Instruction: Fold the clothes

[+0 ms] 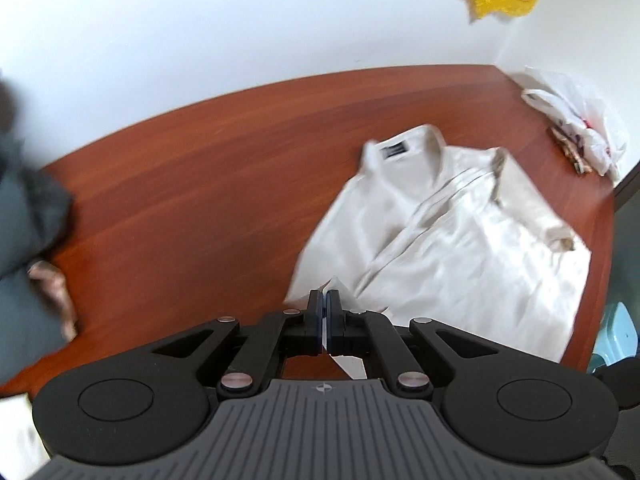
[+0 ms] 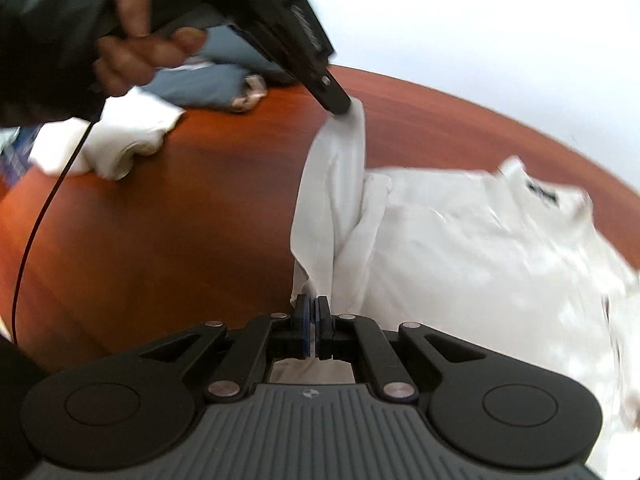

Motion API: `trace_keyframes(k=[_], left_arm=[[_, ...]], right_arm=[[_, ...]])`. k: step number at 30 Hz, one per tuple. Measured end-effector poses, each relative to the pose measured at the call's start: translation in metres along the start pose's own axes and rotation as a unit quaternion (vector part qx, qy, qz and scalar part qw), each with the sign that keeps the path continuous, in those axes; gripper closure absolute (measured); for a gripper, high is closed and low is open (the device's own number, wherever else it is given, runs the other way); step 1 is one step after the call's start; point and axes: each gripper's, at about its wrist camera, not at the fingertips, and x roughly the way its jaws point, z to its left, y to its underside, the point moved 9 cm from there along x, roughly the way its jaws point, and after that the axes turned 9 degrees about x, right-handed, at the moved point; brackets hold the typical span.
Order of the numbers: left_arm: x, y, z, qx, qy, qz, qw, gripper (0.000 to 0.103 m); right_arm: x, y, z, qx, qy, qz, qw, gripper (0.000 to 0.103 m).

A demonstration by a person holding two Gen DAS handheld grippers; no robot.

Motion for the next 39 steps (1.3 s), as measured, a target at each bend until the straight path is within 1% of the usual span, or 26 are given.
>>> trace_keyframes(k=[3, 6, 10, 11, 12, 14, 16, 17, 20, 22, 23, 25, 28, 32, 33, 37, 39], left_arm=[[0.025, -0.010, -0.021, 0.015, -0.001, 0.012, 0.9998, 0.101], [0.049, -0.017, -0.041, 0.023, -0.006, 0.030, 0.9993, 0.101], [0.080, -0.021, -0.068, 0.045, -0.004, 0.055, 0.9975, 0.100], [0.086, -0.021, -0.072, 0.049, -0.003, 0.060, 0.9970, 0.099], [0.093, -0.021, -0.077, 0.052, -0.003, 0.065, 0.9965, 0.096], [0.097, -0.022, -0.081, 0.054, -0.001, 0.067, 0.9963, 0.091], [0.099, -0.023, -0.082, 0.055, 0.001, 0.066, 0.9963, 0.080], [0.099, -0.023, -0.082, 0.055, 0.001, 0.065, 0.9964, 0.079], [0.096, -0.022, -0.080, 0.057, -0.003, 0.065, 0.9962, 0.077], [0.092, -0.020, -0.076, 0.059, -0.011, 0.066, 0.9960, 0.076], [0.090, -0.018, -0.075, 0.059, -0.014, 0.065, 0.9960, 0.075], [0.082, -0.014, -0.070, 0.058, -0.023, 0.065, 0.9960, 0.073], [0.075, -0.006, -0.065, 0.052, -0.032, 0.065, 0.9960, 0.072], [0.064, 0.005, -0.062, 0.049, -0.043, 0.068, 0.9955, 0.072], [0.061, 0.009, -0.062, 0.048, -0.045, 0.069, 0.9954, 0.072], [0.051, 0.024, -0.068, 0.043, -0.055, 0.070, 0.9951, 0.071], [0.045, 0.034, -0.075, 0.041, -0.059, 0.071, 0.9949, 0.070]], right_arm=[[-0.004, 0.005, -0.029, 0.061, 0.000, 0.004, 0.998, 0.101], [-0.001, 0.013, -0.052, 0.117, -0.001, 0.005, 0.993, 0.101], [0.003, 0.027, -0.077, 0.168, -0.002, 0.019, 0.986, 0.100], [0.004, 0.031, -0.080, 0.175, -0.001, 0.024, 0.984, 0.100], [0.004, 0.035, -0.085, 0.181, 0.001, 0.029, 0.983, 0.099], [0.004, 0.041, -0.091, 0.185, 0.008, 0.035, 0.982, 0.098], [0.004, 0.044, -0.094, 0.186, 0.013, 0.037, 0.982, 0.098], [0.004, 0.044, -0.094, 0.184, 0.014, 0.037, 0.982, 0.098], [0.003, 0.042, -0.093, 0.176, 0.019, 0.035, 0.984, 0.097], [0.001, 0.041, -0.092, 0.171, 0.021, 0.035, 0.984, 0.095], [-0.002, 0.040, -0.094, 0.169, 0.022, 0.034, 0.985, 0.092], [-0.006, 0.040, -0.098, 0.167, 0.024, 0.032, 0.985, 0.091], [-0.012, 0.039, -0.105, 0.166, 0.027, 0.031, 0.985, 0.090], [-0.020, 0.039, -0.116, 0.162, 0.030, 0.031, 0.986, 0.087], [-0.023, 0.038, -0.121, 0.160, 0.032, 0.032, 0.986, 0.084], [-0.033, 0.036, -0.141, 0.150, 0.037, 0.034, 0.987, 0.080], [-0.037, 0.037, -0.152, 0.139, 0.040, 0.038, 0.989, 0.077]])
